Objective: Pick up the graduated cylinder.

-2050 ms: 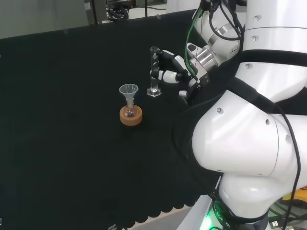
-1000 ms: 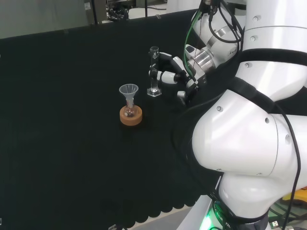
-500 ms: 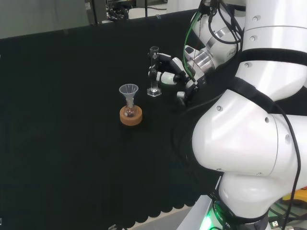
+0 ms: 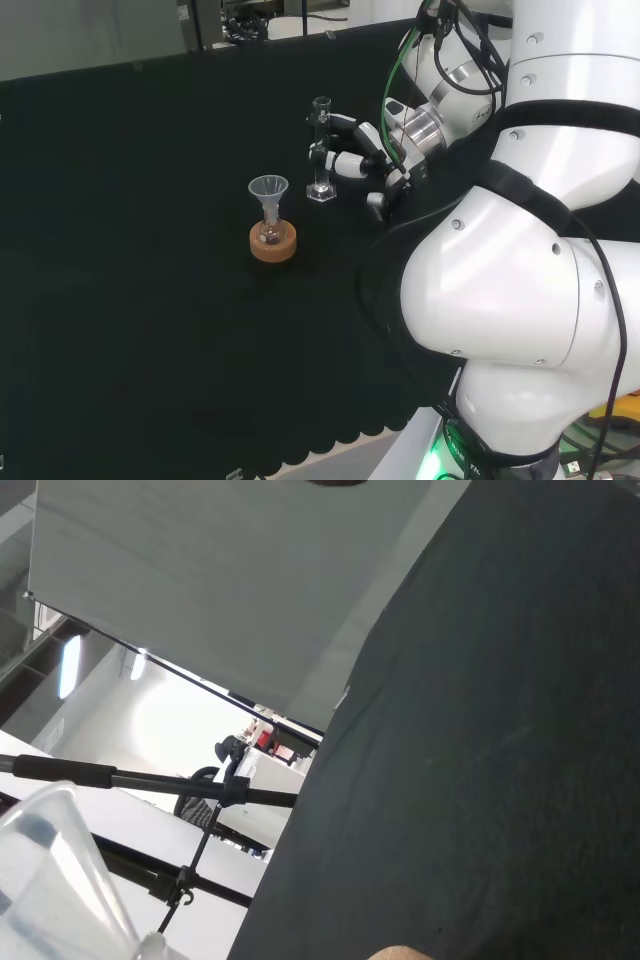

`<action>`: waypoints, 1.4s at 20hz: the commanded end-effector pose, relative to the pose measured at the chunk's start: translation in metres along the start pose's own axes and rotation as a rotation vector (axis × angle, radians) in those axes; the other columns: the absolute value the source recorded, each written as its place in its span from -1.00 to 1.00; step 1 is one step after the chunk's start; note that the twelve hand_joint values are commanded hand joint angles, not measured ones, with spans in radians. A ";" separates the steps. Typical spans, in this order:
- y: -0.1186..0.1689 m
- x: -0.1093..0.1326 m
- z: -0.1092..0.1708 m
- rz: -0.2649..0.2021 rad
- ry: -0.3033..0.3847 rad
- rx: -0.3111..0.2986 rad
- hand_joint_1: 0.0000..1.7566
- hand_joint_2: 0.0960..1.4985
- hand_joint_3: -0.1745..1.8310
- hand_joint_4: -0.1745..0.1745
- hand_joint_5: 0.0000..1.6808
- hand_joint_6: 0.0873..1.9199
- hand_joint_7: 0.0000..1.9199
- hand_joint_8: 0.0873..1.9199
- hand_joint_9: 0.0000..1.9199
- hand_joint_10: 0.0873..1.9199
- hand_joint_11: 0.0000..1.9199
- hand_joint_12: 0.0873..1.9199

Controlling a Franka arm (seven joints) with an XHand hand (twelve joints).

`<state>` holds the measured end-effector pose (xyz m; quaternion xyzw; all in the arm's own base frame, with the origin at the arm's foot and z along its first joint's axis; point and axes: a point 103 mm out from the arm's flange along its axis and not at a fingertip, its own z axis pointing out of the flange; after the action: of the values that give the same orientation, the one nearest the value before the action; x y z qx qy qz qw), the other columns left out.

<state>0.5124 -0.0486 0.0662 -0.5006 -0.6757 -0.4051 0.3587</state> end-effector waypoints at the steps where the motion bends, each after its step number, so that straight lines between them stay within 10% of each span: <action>1: 0.000 0.000 0.001 -0.001 0.005 -0.004 0.26 0.41 -1.00 0.11 -0.37 -0.64 -0.44 -0.43 -0.09 -0.66 -0.27 0.14; 28: 0.000 0.003 -0.002 0.002 0.031 -0.050 0.40 0.59 -1.00 0.05 -0.24 -0.38 -0.31 -0.39 0.03 -0.70 -0.10 0.02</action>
<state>0.5120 -0.0477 0.0690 -0.4961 -0.6608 -0.4318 0.3616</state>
